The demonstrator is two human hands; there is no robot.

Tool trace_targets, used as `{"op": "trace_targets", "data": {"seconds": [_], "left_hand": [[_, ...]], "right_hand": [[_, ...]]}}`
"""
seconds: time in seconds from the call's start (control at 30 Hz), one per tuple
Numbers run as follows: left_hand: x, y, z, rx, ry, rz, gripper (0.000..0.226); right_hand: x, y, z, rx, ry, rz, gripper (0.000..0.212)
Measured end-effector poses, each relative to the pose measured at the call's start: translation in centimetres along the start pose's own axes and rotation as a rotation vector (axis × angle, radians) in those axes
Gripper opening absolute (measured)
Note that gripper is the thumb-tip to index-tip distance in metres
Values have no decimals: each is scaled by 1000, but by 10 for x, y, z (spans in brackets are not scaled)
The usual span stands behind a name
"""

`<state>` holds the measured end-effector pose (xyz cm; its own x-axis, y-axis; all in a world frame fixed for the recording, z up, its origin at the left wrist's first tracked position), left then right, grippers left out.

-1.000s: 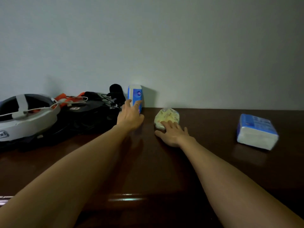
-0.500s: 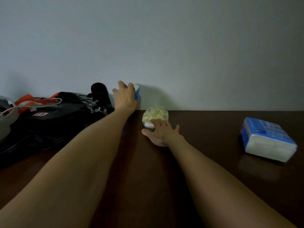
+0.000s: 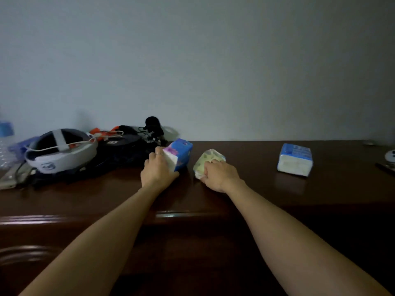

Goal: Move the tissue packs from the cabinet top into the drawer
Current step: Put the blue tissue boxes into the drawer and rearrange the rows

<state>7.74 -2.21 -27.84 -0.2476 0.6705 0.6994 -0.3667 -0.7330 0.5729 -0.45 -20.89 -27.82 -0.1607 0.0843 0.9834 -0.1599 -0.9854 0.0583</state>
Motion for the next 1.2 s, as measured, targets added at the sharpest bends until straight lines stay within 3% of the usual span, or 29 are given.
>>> {"op": "trace_targets", "data": {"seconds": [0.1, 0.27, 0.4, 0.6, 0.77, 0.97, 1.2], "left_hand": [[32, 10, -57, -24, -5, -51, 89], [81, 5, -160, -17, 125, -208, 78], [98, -22, -231, 9, 196, -376, 72], [65, -120, -330, 254, 277, -500, 73], [10, -210, -400, 522, 152, -432, 71], [-28, -242, -420, 585, 29, -305, 67], [-55, -294, -447, 816, 40, -267, 69]], "right_hand": [[12, -18, -56, 27, 123, 93, 22], [25, -44, -154, 83, 490, 205, 17], [1, -59, -219, 133, 534, 240, 19], [-104, -86, -265, 231, 269, 386, 17], [-203, -117, -282, 220, -42, 384, 17], [-304, -145, -291, 181, -398, 517, 12], [-398, -180, -315, 216, -513, 752, 14]]}}
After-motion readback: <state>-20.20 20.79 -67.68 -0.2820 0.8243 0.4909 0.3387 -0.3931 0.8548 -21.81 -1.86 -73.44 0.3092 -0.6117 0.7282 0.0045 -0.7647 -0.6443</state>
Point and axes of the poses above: each hand's wrist, its own z-axis towards the middle knuckle, its own x-axis out of the back of the hand, y = z × x, the point moved 10 cm from there along z, towards the middle knuckle, and after that the axes turned 6 degrees about -z, right-handed, at the moved point
